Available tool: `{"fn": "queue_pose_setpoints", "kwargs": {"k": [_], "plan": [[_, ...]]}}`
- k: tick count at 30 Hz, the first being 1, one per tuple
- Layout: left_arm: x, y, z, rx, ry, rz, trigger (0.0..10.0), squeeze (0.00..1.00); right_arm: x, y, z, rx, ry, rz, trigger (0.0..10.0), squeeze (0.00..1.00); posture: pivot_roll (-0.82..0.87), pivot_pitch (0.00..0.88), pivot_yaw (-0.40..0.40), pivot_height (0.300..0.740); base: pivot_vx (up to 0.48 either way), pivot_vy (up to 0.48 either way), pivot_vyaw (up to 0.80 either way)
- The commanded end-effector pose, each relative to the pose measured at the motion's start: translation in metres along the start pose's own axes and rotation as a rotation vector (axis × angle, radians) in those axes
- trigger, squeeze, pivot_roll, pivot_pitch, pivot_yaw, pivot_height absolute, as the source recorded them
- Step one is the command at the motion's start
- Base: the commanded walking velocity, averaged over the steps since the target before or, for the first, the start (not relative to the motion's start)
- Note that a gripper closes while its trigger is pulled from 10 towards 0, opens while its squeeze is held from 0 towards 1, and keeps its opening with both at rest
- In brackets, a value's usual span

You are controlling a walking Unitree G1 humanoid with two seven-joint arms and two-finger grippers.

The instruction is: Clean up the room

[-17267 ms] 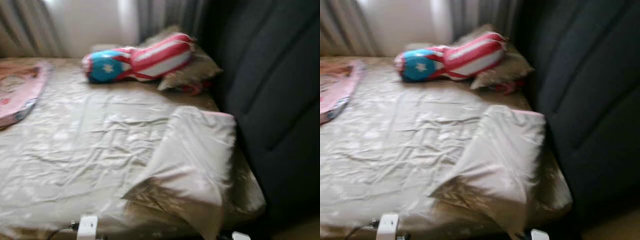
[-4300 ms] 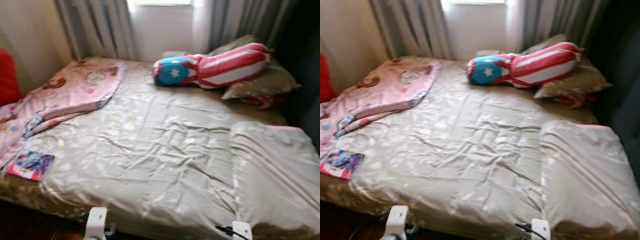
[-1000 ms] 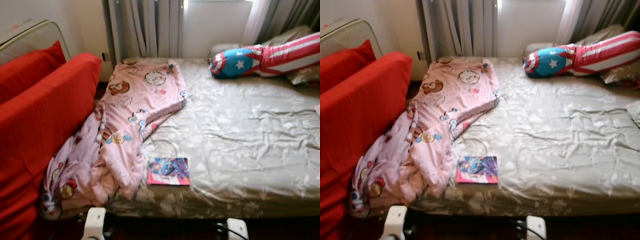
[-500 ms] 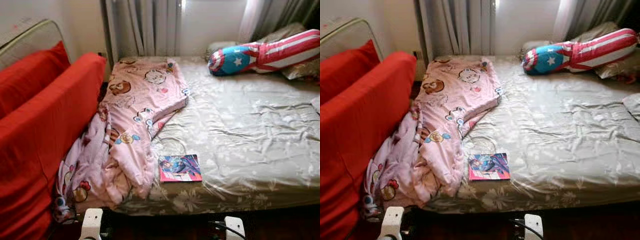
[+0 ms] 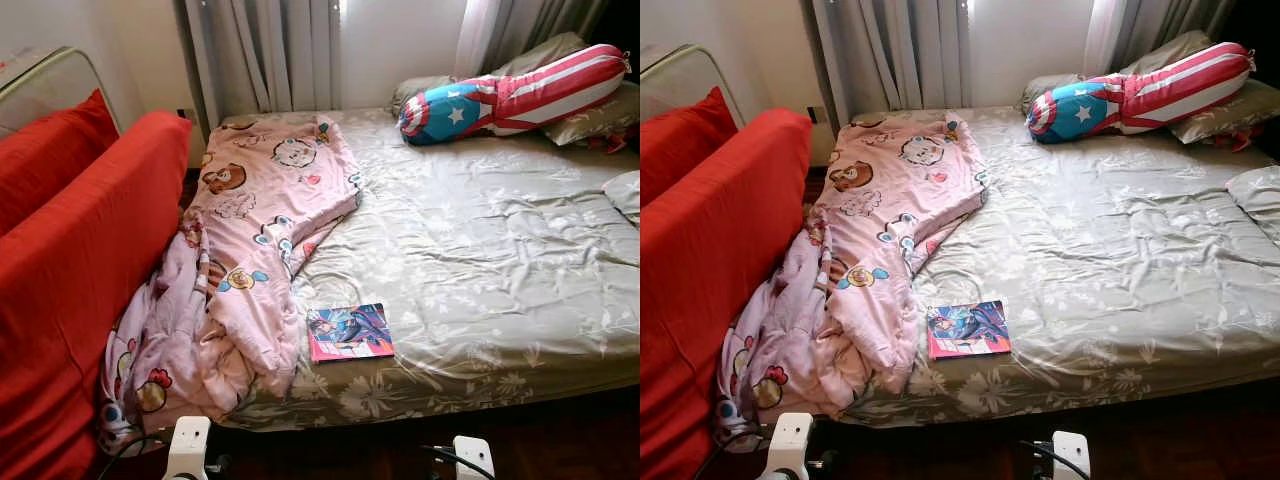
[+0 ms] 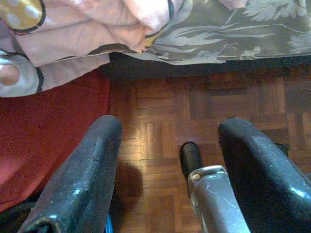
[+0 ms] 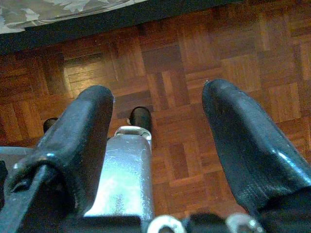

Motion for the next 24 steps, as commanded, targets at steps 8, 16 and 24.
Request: {"fn": "queue_pose_setpoints", "kwargs": {"k": [8, 16, 24], "plan": [[-0.003, 0.0, 0.0, -0.001, 0.018, 0.005, 10.0, 0.0, -0.001, -0.001, 0.0, -0.001, 0.003, -0.01, 10.0, 0.0, 0.0, 0.0, 0.003, 0.74, 0.0, 0.0, 0.22], [-0.002, 0.0, 0.0, -0.004, 0.016, 0.008, 10.0, 0.0, 0.0, -0.001, 0.0, 0.002, 0.005, 0.003, 10.0, 0.0, 0.01, 0.0, 0.003, 0.74, 0.0, 0.0, 0.0], [0.007, 0.0, -0.002, 0.003, -0.002, 0.008, 10.0, 0.0, 0.01, 0.001, -0.002, 0.009, -0.015, 0.008, 10.0, 0.0, 0.02, 0.0, 0.015, 0.74, 0.0, 0.0, 0.0]]}}
Point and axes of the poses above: a point about 5 cm out from each wrist's last joint towards the gripper, its own z axis pointing back from the gripper into the wrist, its own x axis along the axis of the wrist's last joint, y = z × x, the point moved 2 cm from there along -z, pointing out of the wrist towards the gripper, and after that the axes turned 11 degrees about z, right-handed, at the moved point
